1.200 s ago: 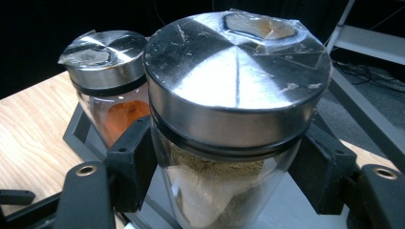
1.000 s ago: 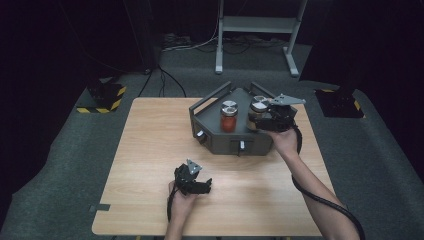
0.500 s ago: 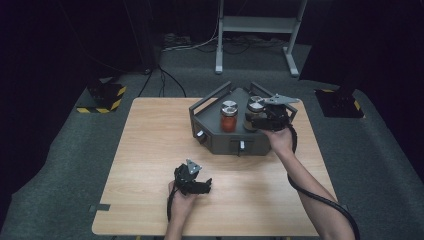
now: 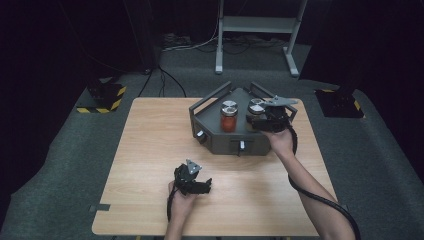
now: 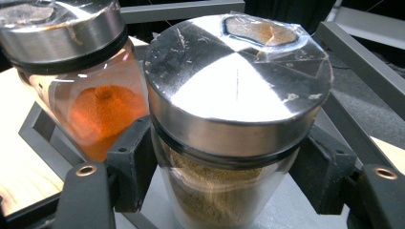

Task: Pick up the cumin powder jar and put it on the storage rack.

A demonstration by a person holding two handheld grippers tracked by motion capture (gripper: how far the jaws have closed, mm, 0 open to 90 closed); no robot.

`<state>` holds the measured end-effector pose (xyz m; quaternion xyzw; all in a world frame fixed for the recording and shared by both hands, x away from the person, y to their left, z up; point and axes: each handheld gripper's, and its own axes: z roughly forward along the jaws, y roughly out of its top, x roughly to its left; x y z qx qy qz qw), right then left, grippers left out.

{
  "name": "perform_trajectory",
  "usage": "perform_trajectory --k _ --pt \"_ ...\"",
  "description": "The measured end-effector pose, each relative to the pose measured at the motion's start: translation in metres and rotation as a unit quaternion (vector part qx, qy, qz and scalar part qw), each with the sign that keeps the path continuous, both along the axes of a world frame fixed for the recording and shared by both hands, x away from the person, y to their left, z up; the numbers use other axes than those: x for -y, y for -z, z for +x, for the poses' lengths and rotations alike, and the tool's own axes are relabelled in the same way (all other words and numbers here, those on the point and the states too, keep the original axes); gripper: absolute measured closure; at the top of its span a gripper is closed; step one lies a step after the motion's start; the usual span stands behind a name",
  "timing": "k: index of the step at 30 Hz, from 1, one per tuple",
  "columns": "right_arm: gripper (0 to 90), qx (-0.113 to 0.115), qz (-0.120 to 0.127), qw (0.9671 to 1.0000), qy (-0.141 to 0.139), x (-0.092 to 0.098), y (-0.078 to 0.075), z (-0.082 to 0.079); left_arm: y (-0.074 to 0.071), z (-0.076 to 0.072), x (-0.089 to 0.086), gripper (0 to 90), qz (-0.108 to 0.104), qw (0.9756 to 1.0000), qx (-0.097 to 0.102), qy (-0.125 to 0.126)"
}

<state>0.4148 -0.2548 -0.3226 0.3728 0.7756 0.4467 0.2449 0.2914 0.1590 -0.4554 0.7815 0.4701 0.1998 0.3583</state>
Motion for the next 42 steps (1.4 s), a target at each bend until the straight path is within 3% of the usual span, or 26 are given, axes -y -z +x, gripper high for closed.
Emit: perform_trajectory --k 19,23,27,42 --pt "30.4 -0.002 -0.003 1.0000 -0.002 -0.001 -0.001 0.000 0.000 0.000 0.000 8.9 0.000 1.0000 0.000 0.000" --pt "24.3 -0.008 0.010 0.9999 -0.004 0.003 -0.001 0.001 0.000 0.000 -0.001 9.0 0.000 1.0000 0.000 0.000" --pt "18.4 -0.007 0.005 0.9999 -0.007 0.002 0.000 0.000 0.000 0.000 -0.001 8.9 0.000 1.0000 0.000 0.000" --pt "10.2 0.015 0.014 0.9997 -0.013 0.013 0.007 -0.014 0.000 0.000 0.000 9.0 0.001 1.0000 0.000 0.000"
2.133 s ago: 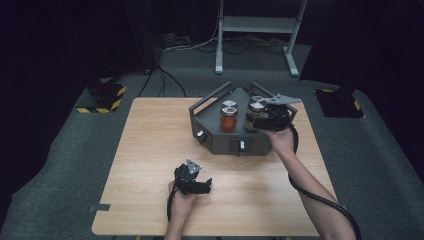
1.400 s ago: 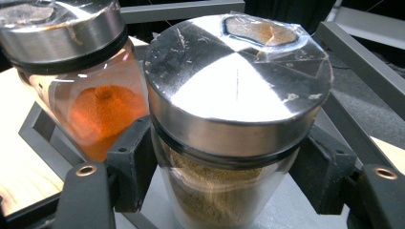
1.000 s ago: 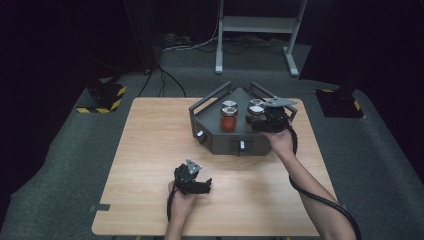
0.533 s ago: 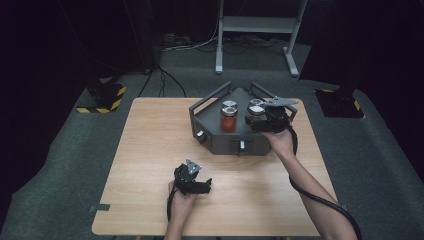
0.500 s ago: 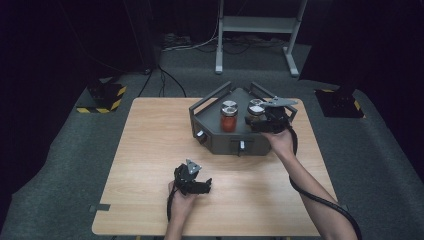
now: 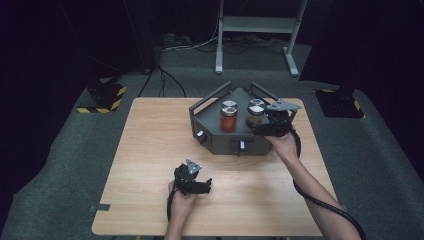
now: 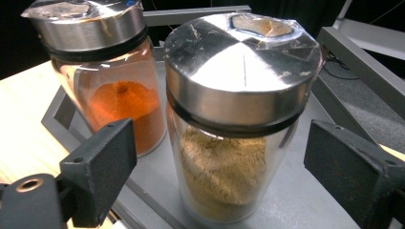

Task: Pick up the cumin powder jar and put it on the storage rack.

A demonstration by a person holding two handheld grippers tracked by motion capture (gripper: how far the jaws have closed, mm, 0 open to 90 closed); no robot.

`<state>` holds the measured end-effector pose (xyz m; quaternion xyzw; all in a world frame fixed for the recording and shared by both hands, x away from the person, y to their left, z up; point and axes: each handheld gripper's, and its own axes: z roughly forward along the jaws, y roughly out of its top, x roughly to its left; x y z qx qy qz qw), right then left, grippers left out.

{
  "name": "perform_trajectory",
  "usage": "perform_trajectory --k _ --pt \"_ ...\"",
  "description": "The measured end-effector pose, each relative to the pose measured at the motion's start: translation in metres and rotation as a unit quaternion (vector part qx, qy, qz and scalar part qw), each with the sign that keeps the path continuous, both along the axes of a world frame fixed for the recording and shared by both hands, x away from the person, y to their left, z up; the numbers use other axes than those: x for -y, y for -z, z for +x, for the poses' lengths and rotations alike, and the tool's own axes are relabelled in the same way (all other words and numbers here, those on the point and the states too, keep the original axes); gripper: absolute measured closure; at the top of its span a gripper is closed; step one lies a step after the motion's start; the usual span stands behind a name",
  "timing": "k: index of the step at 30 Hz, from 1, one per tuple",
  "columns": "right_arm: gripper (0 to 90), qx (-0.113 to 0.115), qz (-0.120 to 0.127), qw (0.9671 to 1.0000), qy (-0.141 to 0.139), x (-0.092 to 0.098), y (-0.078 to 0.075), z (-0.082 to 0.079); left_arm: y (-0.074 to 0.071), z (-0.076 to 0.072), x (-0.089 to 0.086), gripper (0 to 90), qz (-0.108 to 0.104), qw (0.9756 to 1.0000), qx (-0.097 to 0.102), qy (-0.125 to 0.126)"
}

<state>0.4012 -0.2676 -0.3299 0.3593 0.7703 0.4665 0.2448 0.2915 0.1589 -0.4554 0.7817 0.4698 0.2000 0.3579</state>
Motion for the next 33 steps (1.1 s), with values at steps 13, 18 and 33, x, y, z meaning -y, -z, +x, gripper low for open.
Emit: perform_trajectory --k 13,18,33 --pt "9.8 0.006 0.005 0.9999 -0.010 0.015 0.010 -0.015 0.000 0.000 0.001 8.9 0.001 1.0000 0.000 0.000" --pt "10.5 0.015 0.005 0.9997 -0.019 0.022 0.011 -0.028 0.000 0.000 0.001 8.9 0.002 1.0000 0.000 0.000" --pt "11.0 0.007 0.004 0.9998 -0.020 0.043 0.028 -0.055 0.000 0.000 0.002 8.8 0.006 1.0000 0.001 0.000"
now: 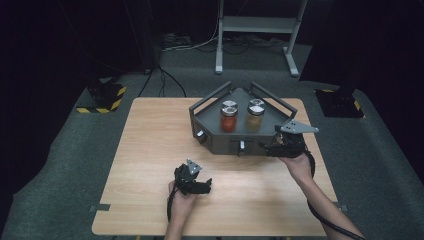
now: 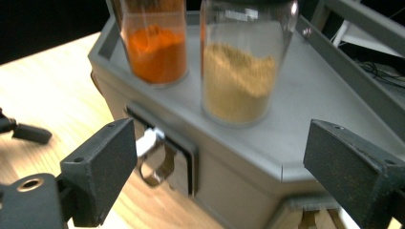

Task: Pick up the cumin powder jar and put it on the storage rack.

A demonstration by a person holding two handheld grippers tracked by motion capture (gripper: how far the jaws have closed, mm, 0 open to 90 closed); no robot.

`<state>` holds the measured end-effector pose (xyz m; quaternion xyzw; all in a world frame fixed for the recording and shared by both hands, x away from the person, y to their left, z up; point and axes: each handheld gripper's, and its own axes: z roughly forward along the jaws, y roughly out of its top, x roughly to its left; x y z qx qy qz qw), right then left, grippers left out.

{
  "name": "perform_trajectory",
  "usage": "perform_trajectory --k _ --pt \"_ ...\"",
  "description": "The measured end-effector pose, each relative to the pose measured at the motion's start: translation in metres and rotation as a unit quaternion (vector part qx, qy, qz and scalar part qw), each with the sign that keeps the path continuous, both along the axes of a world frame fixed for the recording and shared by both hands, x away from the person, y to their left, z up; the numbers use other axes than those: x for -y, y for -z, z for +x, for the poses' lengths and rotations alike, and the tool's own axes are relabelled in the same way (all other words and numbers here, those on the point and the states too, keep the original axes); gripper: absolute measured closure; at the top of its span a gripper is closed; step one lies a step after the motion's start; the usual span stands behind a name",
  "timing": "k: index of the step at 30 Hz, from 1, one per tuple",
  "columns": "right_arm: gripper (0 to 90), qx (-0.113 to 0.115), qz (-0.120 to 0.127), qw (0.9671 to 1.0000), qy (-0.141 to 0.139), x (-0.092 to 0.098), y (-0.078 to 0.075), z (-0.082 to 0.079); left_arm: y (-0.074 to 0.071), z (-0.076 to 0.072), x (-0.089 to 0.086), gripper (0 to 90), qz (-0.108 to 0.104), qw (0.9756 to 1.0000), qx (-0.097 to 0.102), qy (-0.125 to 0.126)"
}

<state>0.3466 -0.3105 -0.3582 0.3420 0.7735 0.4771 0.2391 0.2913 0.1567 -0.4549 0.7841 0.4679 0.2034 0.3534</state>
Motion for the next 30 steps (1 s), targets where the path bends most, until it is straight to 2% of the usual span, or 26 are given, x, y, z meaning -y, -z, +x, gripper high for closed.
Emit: perform_trajectory --k 3,8,23,30 --pt "11.5 -0.009 0.004 0.9999 0.004 0.005 0.008 -0.007 0.000 0.000 0.000 8.8 0.001 1.0000 0.000 0.000" --pt "12.0 -0.028 -0.006 0.9995 0.014 0.008 0.020 -0.013 0.000 0.000 0.001 8.8 0.001 1.0000 0.001 -0.001" --pt "12.5 -0.061 -0.022 0.9971 0.039 0.015 0.049 -0.021 0.000 0.000 0.002 8.8 0.005 1.0000 0.001 0.000" --pt "12.5 -0.081 -0.031 0.9950 0.049 0.016 0.063 -0.022 0.000 0.000 0.002 8.8 0.005 1.0000 0.001 0.000"
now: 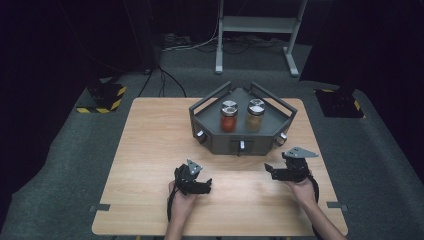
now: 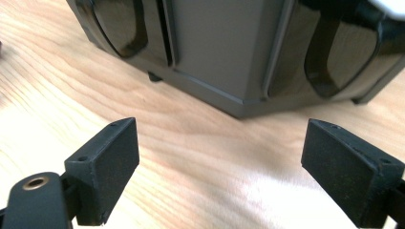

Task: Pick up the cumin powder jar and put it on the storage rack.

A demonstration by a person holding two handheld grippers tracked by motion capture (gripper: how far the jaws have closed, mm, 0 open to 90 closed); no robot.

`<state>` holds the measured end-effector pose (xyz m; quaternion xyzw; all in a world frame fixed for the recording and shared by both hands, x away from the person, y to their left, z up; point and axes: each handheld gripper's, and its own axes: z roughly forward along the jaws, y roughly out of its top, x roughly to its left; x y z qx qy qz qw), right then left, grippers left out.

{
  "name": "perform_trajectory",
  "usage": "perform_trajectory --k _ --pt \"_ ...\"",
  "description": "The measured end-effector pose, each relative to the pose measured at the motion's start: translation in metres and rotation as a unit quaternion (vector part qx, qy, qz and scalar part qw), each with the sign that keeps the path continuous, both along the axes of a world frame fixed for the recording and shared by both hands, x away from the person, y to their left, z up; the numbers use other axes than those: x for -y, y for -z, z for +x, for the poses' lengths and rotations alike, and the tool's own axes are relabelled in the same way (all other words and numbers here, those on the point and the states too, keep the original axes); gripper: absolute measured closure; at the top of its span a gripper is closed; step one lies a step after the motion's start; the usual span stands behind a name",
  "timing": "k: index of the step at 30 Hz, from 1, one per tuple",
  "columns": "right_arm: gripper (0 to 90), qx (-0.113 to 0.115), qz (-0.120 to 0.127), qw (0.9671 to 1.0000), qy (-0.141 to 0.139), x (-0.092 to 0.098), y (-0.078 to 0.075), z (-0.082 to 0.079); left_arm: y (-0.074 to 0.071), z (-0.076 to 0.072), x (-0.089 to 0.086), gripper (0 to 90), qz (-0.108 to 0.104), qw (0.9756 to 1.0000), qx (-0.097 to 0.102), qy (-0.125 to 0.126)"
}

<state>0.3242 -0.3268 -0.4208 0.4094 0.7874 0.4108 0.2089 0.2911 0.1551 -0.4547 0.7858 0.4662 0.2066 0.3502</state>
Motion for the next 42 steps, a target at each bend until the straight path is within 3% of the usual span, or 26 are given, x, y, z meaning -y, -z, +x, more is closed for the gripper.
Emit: perform_trajectory --k 13,27,42 --pt "12.6 -0.024 -0.020 0.9994 0.013 -0.002 0.017 0.001 0.000 0.000 0.000 8.8 0.001 1.0000 0.000 -0.001" --pt "12.7 -0.045 -0.037 0.9980 0.025 -0.008 0.025 0.007 0.000 0.000 0.000 8.8 0.001 1.0000 0.000 -0.001" --pt "10.4 -0.042 -0.051 0.9975 0.026 -0.014 0.025 0.007 0.000 0.000 0.000 8.8 0.001 1.0000 0.000 0.000"
